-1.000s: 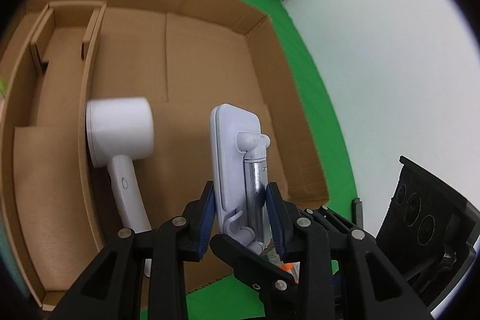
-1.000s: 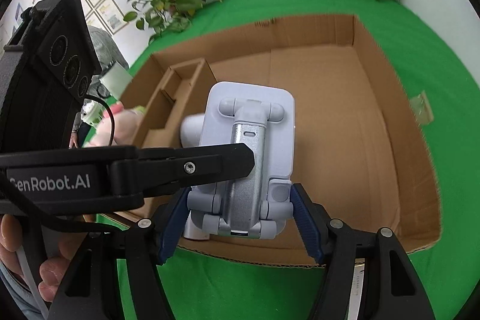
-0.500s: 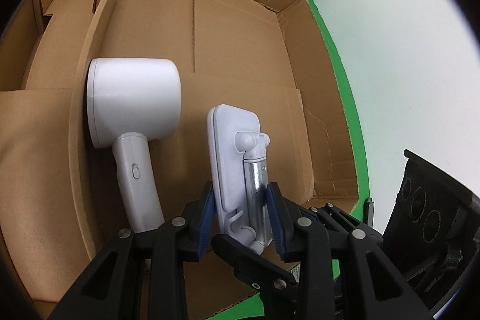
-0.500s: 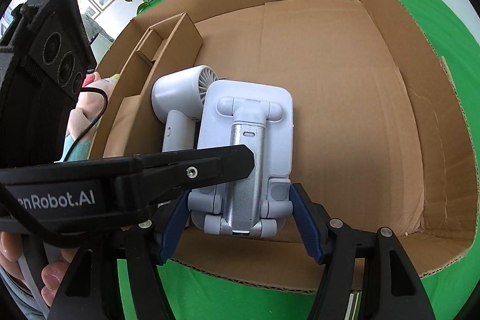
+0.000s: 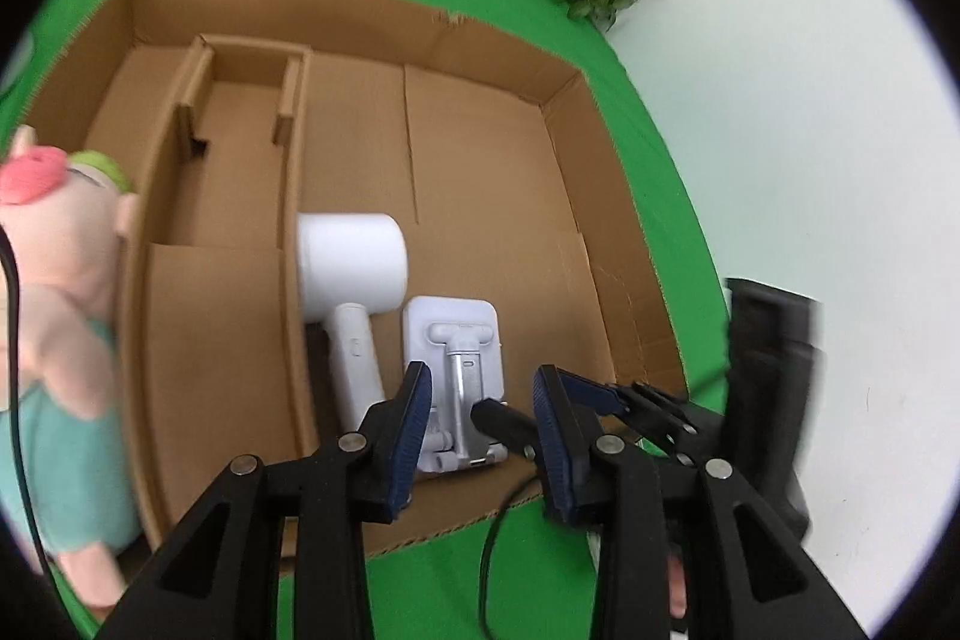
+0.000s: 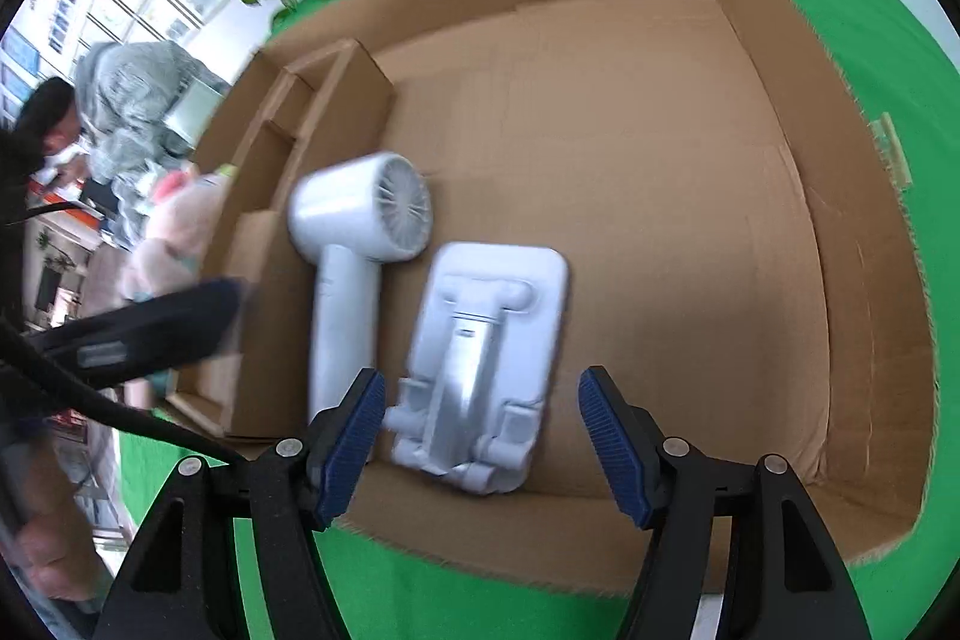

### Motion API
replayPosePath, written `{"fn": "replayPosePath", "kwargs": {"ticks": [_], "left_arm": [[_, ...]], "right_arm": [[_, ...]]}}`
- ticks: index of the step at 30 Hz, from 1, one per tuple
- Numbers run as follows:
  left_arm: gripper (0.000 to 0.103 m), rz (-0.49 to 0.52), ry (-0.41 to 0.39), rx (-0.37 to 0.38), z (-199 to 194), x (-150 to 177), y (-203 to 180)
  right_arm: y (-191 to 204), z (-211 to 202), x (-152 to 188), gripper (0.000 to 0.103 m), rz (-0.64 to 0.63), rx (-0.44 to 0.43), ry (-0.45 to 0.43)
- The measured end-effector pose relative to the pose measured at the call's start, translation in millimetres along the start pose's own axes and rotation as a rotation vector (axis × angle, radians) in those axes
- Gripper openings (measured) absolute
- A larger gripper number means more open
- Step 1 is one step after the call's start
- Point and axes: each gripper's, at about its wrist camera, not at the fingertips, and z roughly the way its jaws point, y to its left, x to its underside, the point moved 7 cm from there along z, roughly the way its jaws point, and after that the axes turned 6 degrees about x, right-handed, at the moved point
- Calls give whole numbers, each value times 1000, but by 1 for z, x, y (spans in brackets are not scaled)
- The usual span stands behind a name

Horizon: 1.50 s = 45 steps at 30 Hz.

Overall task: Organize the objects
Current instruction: 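Lower the phone stand into the box beside the hair dryer, then open both grippers and withdraw them up from the box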

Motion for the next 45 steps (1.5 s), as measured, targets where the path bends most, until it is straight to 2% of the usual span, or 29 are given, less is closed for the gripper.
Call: {"fn": "replayPosePath", "kwargs": {"ticks": [1,3,5,7,21,27,30,32,33,35,37,38,39,41,43,45], "left_arm": [[33,6,-13,-8,-7,1,2],[33,6,-30,-16,-21,3,11],[33,4,-43,-26,-31,3,19],[33,5,-51,-39,-34,5,24],[33,21,-49,-49,-32,14,42],[33,9,-26,-91,-23,21,55],[33,1,-29,-103,-22,25,60],[33,13,-56,-109,-26,27,59],[33,29,-83,-117,-31,28,56],[33,70,-137,-144,-38,29,49],[38,140,-219,-206,-51,30,37],[47,177,-266,-234,-58,31,30],[61,217,-321,-262,-66,34,21],[79,281,-419,-318,-79,41,6],[81,340,-509,-365,-89,52,-10],[81,362,-531,-381,-88,62,-19]], "right_arm": [[0,6,0,59,-6,16,15],[1,15,1,57,-11,19,31],[4,20,1,50,-10,11,34],[7,21,0,47,-31,33,20],[35,23,5,46,-102,23,18],[31,20,10,47,-70,14,16],[28,12,13,50,-46,28,-4],[25,0,15,63,-35,53,-46],[24,-9,16,67,-31,66,-78],[22,-33,21,84,-32,111,-176],[22,-65,31,98,-44,181,-315],[23,-80,38,100,-43,213,-385],[26,-97,47,100,-40,242,-461],[34,-123,66,102,-56,261,-574],[41,-138,86,102,-80,263,-627],[47,-147,102,102,-95,268,-648]]}}
